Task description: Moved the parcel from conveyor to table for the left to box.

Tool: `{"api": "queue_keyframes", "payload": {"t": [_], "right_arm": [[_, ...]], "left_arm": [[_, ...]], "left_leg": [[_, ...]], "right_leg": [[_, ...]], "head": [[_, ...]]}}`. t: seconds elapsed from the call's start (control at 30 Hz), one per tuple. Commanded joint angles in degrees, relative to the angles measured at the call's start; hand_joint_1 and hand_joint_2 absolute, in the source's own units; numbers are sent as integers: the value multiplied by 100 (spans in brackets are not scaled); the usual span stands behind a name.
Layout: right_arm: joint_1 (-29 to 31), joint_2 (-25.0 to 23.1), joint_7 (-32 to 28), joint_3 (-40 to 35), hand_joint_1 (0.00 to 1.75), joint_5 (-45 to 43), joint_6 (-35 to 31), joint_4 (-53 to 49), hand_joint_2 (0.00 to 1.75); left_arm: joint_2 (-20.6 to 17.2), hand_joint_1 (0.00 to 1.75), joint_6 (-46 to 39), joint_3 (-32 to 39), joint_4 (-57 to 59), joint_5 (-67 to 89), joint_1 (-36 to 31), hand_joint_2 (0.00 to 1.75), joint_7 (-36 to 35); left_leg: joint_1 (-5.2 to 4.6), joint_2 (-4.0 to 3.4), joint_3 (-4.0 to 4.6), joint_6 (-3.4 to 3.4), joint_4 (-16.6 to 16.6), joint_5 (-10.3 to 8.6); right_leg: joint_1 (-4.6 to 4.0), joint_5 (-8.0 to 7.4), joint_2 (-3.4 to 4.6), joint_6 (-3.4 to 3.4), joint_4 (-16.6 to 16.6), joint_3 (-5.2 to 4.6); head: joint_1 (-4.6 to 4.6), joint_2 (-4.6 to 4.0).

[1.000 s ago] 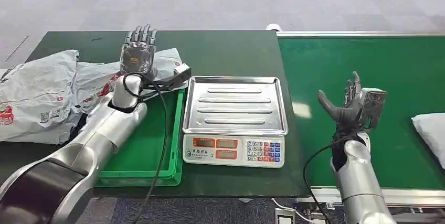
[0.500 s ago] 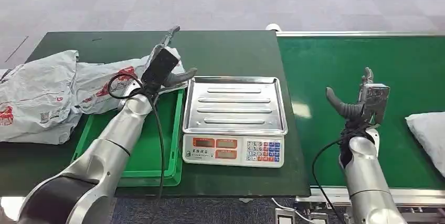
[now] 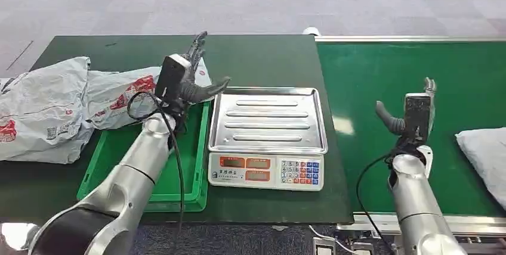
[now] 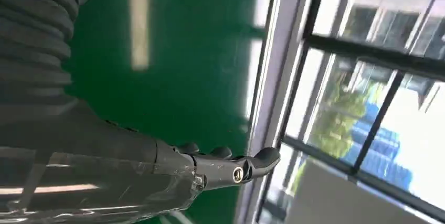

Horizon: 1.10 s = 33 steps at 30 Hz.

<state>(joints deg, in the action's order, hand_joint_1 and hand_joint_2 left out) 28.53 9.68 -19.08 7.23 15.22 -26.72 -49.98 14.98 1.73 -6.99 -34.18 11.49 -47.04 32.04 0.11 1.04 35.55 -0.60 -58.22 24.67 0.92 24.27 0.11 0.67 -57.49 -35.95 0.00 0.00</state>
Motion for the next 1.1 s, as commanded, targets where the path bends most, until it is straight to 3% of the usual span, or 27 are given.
{"api": "queue_keyframes", "payload": {"t": [0.03,0.3,0.5,0.57,0.6,0.9,1.1], "right_arm": [[268,306,969,-161,0,2058,-1328,1371,175],[-259,281,2340,1262,0,4684,-1328,1572,175],[-267,298,2361,1294,0,4726,-1328,1607,175],[-299,332,2610,1411,0,4981,-1328,1760,175],[-581,594,3112,1691,0,5221,-988,2120,175],[-602,659,3353,1756,0,5344,-784,2188,175],[-668,794,3923,1887,0,5807,-147,2276,175]], "left_arm": [[502,0,-258,-1309,575,-1123,9,175,-233],[305,0,-332,-1317,589,-1215,69,175,-82],[291,0,-341,-1306,595,-1218,66,175,-74],[267,0,-348,-1272,627,-1222,44,175,-63],[241,0,-397,-1178,594,-1208,61,175,-42],[243,0,-425,-1150,567,-1202,86,175,-56],[170,0,-495,-1038,379,-1188,193,175,-98]], "left_leg": [[3,3,-24,4,7,7],[-1,11,-35,7,16,12],[-2,7,-33,7,16,12],[-4,7,-25,8,12,11],[-2,1,-32,9,13,15],[-6,-20,-29,11,12,20],[-6,-17,-33,11,15,19]], "right_leg": [[-5,6,-11,0,18,33],[-3,11,-18,-2,25,40],[-1,10,-16,-2,23,38],[1,11,-14,0,18,27],[-2,12,-13,0,20,34],[3,11,10,4,18,28],[2,12,5,4,21,32]], "head": [[0,0],[0,0],[0,0],[0,0],[0,0],[2,0],[2,0]]}}
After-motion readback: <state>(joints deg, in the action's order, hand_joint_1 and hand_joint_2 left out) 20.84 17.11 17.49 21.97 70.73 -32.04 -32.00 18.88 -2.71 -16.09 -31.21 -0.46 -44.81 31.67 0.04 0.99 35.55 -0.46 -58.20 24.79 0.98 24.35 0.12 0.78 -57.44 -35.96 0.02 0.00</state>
